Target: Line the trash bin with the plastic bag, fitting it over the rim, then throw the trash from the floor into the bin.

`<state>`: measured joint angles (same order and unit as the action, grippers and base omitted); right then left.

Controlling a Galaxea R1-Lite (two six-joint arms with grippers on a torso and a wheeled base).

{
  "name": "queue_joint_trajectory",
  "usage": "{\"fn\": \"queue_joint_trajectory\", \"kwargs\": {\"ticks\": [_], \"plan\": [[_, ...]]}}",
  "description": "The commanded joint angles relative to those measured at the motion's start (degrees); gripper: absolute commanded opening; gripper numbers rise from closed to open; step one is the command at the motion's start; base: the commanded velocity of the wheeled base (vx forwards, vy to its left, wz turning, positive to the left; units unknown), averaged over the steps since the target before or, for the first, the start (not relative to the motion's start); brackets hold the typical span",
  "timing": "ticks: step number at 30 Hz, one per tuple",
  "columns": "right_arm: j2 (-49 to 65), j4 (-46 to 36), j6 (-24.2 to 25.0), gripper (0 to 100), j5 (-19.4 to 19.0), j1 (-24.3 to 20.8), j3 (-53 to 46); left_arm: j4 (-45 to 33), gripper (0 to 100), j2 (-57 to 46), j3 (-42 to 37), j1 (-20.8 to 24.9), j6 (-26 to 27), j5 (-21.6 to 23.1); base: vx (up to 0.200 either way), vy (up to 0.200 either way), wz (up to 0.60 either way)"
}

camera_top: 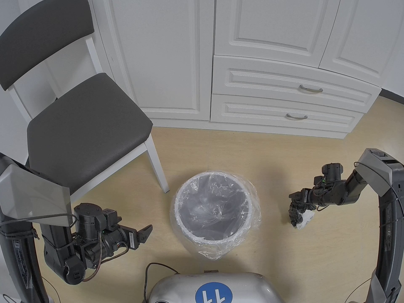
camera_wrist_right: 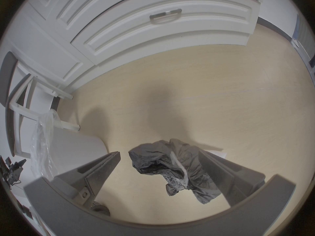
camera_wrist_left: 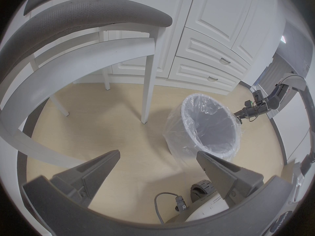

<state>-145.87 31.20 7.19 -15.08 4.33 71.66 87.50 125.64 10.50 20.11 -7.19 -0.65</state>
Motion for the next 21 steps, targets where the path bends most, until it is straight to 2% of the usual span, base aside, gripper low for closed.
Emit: {"fn": "queue_joint_trajectory", "kwargs": {"ticks": [1,5,11,13,16,17,21], "plan": [[-2.05,-0.08,-0.07,100,-0.04,-0.55,0.85,0.03,100,-0.04,-0.48,-0.16,-0.01,0.03,0.000,0.000,0.00],[-2.49,-0.70,-0.07,100,0.14,-0.55,2.08,0.12,100,-0.13,-0.65,-0.08,-0.01,0.03,0.000,0.000,0.00],[-2.84,-6.23,-1.22,100,0.75,-0.64,5.69,0.12,100,-0.83,-0.21,-0.16,0.07,-0.06,0.000,0.000,0.00],[-3.10,-12.48,-4.29,100,2.78,-0.64,8.68,0.03,100,-2.41,-0.13,-0.08,0.16,-0.06,0.000,0.000,0.00],[-3.28,-16.08,-5.70,100,3.04,-0.72,10.52,0.03,100,-3.47,-0.39,-0.08,0.34,-0.06,0.000,0.000,0.00],[-3.28,-16.08,-5.70,0,3.04,-0.81,10.61,0.03,100,-3.73,-0.48,-0.16,0.34,-0.06,0.000,0.000,0.00],[-3.28,-15.99,-5.87,0,3.04,-0.81,10.26,0.03,100,-3.82,-0.48,-0.25,0.34,-0.06,0.000,0.000,0.00]]}}
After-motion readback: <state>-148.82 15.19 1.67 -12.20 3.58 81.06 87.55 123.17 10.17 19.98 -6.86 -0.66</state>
